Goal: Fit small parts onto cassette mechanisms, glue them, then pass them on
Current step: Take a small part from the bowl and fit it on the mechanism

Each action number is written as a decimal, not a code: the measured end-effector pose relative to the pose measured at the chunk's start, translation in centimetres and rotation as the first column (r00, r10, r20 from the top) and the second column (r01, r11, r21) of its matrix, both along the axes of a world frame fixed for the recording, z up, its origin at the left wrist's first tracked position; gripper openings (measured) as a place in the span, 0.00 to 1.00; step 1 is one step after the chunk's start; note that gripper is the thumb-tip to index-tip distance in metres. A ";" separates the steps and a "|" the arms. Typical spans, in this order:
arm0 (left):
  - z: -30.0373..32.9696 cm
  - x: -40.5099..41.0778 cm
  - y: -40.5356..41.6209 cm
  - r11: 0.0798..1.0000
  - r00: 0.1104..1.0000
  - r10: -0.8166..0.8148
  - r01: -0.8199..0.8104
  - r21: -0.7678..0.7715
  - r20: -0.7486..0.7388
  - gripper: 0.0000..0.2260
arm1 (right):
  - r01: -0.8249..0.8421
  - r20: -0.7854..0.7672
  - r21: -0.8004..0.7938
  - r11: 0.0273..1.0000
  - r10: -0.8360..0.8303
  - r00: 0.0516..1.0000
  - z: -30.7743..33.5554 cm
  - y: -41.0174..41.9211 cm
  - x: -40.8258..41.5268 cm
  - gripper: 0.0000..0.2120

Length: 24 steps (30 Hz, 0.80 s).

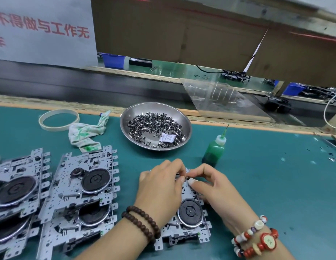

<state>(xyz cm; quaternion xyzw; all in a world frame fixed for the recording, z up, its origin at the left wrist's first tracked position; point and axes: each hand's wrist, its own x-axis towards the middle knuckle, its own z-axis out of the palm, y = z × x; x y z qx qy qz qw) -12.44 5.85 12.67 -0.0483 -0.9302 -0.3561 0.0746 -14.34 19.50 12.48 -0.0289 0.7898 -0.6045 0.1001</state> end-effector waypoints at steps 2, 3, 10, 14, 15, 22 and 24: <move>-0.1 0.0 -0.1 1.000 1.000 -0.001 0.001 0.000 -0.006 0.05 | 0.000 -0.002 -0.007 1.000 0.000 1.000 0.0 0.0 0.0 0.07; -0.2 0.0 -0.1 1.000 1.000 -0.001 0.001 0.001 -0.007 0.06 | 0.000 -0.003 -0.012 1.000 0.000 1.000 0.0 0.0 0.0 0.07; -0.2 0.0 0.0 1.000 1.000 0.008 -0.007 0.003 -0.014 0.06 | 0.021 0.020 -0.020 1.000 -0.021 1.000 -0.1 -0.1 -0.1 0.09; -0.2 0.0 0.0 1.000 1.000 0.005 -0.005 -0.002 -0.020 0.07 | 0.015 0.035 -0.025 1.000 -0.014 0.999 0.1 -0.2 0.0 0.09; -0.2 0.0 0.0 1.000 1.000 0.004 -0.005 -0.002 -0.017 0.07 | 0.016 0.035 -0.025 1.000 -0.015 0.999 0.2 -0.2 0.0 0.09; -0.1 0.0 0.0 1.000 1.000 0.009 -0.009 -0.005 -0.008 0.06 | 0.014 0.030 -0.011 1.000 -0.014 0.999 0.2 -0.2 0.1 0.08; 0.0 0.0 0.0 1.000 1.000 0.007 -0.007 -0.010 -0.005 0.06 | 0.005 0.024 -0.014 1.000 -0.005 1.000 0.3 -0.2 0.2 0.08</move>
